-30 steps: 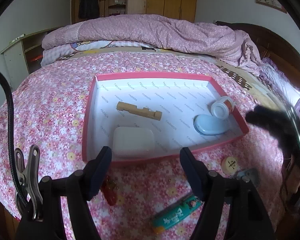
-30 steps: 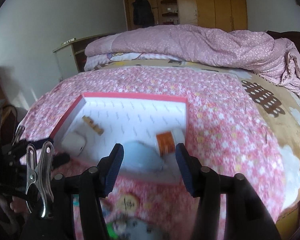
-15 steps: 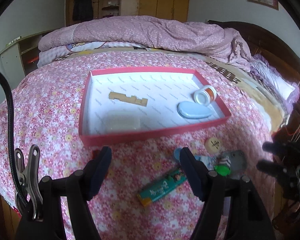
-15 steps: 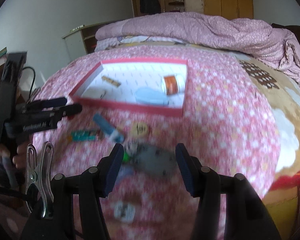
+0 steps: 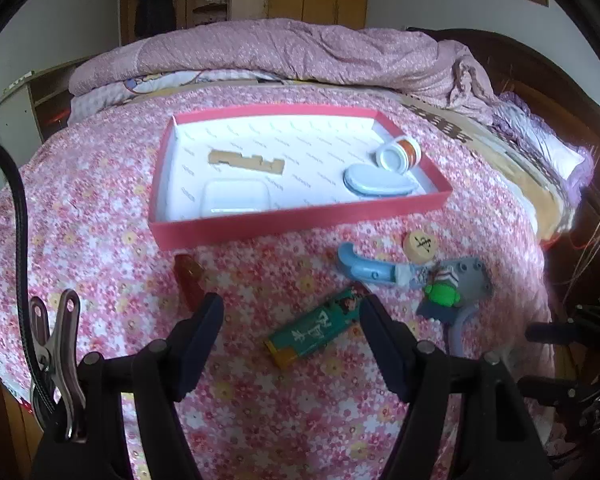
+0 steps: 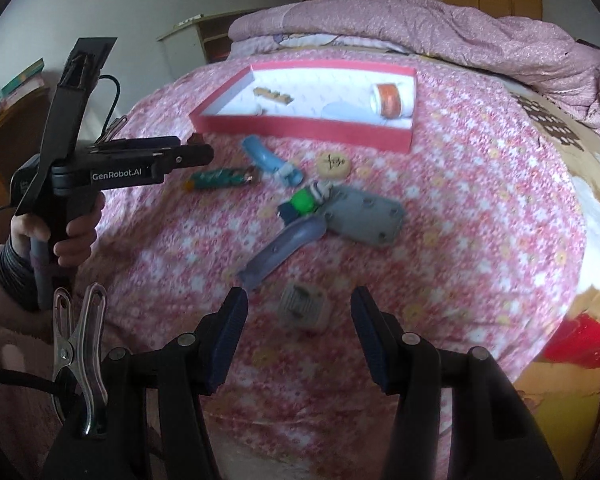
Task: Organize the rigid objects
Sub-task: 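Move both grippers back toward the remaining items on the bedspread, then grasp the teal cartoon tube with left while right grasps the white plug adapter, then carry the tube and plug adapter over the white box with both grippers, then lower tube and adapter into the box and open both grippers, then move both grippers back toward the curved pieces beside the box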
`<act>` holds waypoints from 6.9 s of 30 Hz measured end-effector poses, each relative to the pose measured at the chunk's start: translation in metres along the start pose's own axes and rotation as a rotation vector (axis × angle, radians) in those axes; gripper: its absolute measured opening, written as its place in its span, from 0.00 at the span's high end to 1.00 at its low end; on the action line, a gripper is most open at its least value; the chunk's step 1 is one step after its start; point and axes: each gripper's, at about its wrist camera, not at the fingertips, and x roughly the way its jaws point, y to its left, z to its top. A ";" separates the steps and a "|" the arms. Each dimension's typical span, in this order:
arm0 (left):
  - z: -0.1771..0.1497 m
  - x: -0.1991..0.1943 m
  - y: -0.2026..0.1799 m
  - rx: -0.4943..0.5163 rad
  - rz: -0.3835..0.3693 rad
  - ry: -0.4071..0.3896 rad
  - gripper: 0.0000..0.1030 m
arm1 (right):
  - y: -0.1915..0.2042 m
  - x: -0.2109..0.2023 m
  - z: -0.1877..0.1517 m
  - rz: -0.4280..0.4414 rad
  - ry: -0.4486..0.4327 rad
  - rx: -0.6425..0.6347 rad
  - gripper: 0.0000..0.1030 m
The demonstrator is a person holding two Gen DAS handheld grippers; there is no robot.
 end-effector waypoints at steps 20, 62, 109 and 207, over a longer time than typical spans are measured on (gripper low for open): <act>-0.017 0.035 -0.021 0.128 0.043 0.038 0.28 | -0.004 0.027 -0.006 -0.009 0.051 0.017 0.68; -0.012 0.045 -0.022 0.047 0.105 0.033 0.12 | -0.017 0.037 0.002 -0.060 -0.085 0.047 0.74; 0.054 0.027 0.025 -0.054 0.099 -0.118 0.18 | -0.025 0.024 0.013 -0.042 -0.137 0.097 0.74; 0.046 0.023 -0.011 -0.025 -0.001 -0.040 0.15 | -0.054 0.024 0.104 -0.073 -0.131 0.145 0.63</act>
